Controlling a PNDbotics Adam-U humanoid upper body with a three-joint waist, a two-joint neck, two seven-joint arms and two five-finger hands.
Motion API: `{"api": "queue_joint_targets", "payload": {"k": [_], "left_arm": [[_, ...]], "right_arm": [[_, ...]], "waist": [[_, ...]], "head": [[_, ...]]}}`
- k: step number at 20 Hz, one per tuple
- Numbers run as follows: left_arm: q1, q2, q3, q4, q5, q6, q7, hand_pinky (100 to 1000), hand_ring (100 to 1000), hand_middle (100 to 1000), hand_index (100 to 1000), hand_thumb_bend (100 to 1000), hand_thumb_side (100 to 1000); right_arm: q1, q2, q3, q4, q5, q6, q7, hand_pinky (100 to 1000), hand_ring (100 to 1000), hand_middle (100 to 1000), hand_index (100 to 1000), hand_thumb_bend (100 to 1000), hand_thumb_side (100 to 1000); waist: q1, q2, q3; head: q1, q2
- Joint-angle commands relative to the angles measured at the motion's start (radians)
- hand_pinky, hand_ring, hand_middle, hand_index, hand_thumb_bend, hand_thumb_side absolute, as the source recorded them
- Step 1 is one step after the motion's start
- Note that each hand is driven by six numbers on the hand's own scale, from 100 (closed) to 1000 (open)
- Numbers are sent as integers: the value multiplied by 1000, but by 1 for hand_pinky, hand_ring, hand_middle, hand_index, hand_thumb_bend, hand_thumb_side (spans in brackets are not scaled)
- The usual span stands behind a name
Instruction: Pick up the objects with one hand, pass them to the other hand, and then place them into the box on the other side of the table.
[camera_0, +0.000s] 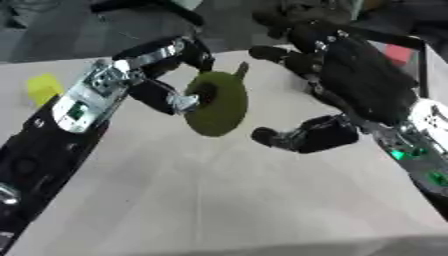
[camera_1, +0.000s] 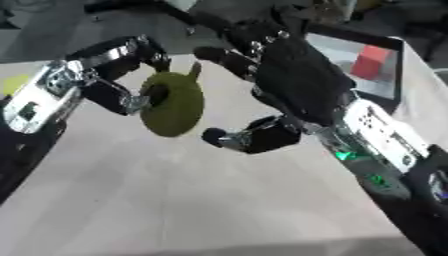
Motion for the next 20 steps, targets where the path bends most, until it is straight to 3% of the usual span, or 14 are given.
{"api": "queue_joint_targets", "payload": {"k": [1,8,17,20], "left_arm": [[-29,-5,-11,-35,23,-205,-227,484,346,320,489,100,252],[-43,-24,-33,-75,64,-145,-227,485,346,320,488,100,253],[-59,-32,-14,-102,123,-83,-227,485,344,317,485,100,259],[-64,-33,-3,-109,143,-60,-227,485,344,316,484,100,261]], "right_arm": [[-20,1,-1,-19,7,5,5,803,830,1000,894,536,558],[-23,10,8,-19,1,6,23,801,829,1000,891,548,537],[-14,14,23,-19,-26,-12,77,807,841,1000,873,525,471],[-8,13,26,-19,-33,-13,108,810,844,1000,851,435,428]], "waist": [[-2,-12,2],[0,-13,3],[-1,-14,7],[-1,-14,7]], "head": [[-4,-2],[-7,-2],[-12,-2],[-13,-2]]}}
